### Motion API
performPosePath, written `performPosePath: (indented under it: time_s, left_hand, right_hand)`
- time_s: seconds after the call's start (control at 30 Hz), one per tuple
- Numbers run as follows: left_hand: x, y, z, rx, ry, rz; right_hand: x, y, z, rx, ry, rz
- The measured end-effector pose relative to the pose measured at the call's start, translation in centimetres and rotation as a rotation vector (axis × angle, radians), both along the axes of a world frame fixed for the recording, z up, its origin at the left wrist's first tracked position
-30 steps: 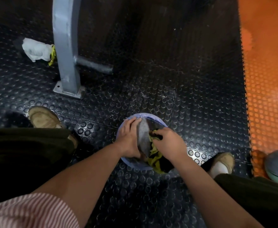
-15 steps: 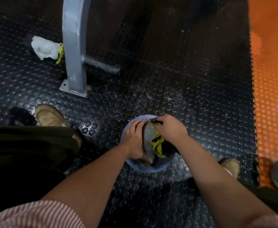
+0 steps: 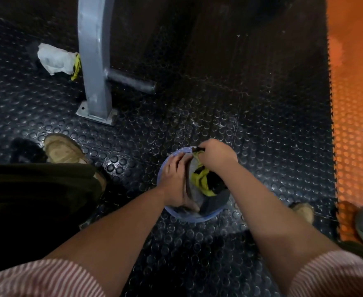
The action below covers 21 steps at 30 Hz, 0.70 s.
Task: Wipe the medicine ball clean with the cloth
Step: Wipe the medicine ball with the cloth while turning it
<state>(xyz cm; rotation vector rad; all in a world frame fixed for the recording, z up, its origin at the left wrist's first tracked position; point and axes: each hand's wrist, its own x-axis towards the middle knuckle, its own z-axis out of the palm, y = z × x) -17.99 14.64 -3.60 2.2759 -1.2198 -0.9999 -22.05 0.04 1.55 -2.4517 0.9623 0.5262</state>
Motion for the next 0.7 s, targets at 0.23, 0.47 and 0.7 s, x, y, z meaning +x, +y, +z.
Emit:
performPosePath:
  time_s: [0.23,0.47,0.7]
  left_hand:
    - [0.7,0.1,0.0,0.017,0.065,0.037]
    - [-0.2,-0.4,-0.3,0.018,0.013,0.033]
    - [-0.5,-0.1,-0.5,-0.014,-0.032,0.01]
  right_hand:
    - [-1.6,0.9,0.0,-0.069,0.02,0.16]
    - [-6.1,3.2,1.1,-0.097,-0.073,0.047]
    - [0.5,-0.1,-0.2,-0.07,0.057,0.059]
